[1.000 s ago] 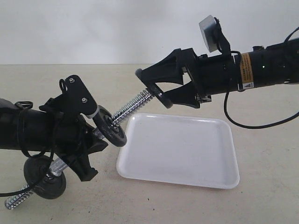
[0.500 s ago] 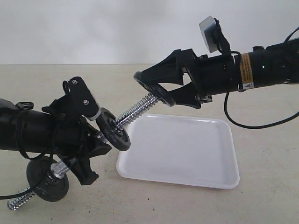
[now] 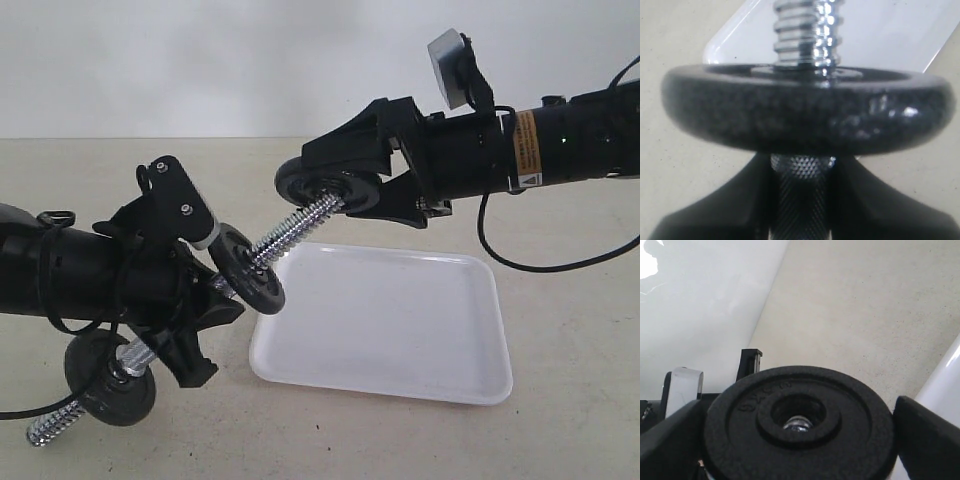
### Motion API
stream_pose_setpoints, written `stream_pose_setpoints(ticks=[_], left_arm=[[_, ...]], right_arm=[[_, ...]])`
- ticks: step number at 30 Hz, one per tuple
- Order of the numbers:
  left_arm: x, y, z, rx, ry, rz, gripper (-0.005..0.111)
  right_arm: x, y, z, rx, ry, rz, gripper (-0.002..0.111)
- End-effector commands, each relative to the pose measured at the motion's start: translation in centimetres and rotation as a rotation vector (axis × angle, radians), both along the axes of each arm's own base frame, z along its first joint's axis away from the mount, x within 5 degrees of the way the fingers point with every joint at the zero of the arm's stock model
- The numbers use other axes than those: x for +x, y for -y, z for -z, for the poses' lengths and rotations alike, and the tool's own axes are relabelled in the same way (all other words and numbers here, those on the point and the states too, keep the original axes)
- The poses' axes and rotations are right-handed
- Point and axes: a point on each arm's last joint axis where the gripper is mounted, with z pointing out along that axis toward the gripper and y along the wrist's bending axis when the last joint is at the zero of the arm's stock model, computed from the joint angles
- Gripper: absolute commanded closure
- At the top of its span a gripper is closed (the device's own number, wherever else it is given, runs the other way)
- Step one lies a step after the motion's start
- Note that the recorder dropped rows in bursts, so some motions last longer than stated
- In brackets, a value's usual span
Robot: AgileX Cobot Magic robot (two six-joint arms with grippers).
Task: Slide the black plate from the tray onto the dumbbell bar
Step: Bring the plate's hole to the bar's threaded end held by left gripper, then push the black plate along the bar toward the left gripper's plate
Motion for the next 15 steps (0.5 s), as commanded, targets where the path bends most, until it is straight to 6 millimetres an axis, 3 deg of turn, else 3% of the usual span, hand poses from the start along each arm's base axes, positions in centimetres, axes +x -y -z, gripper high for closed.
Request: stream_pose_setpoints(ticks=[1,15], left_arm=[[0.78,0.31,-2.75,-0.077,0.067,-0.06,0.102],[0.74,-0.38,-2.09,-0.067,0.044,-0.147,0.102]], right_arm=[[-0.21,-0.12,-1.29,0.043,0.028,-0.02,0.108],[-0.37,-0.17,-1.37,0.052,0.027,-0.037,0.108]])
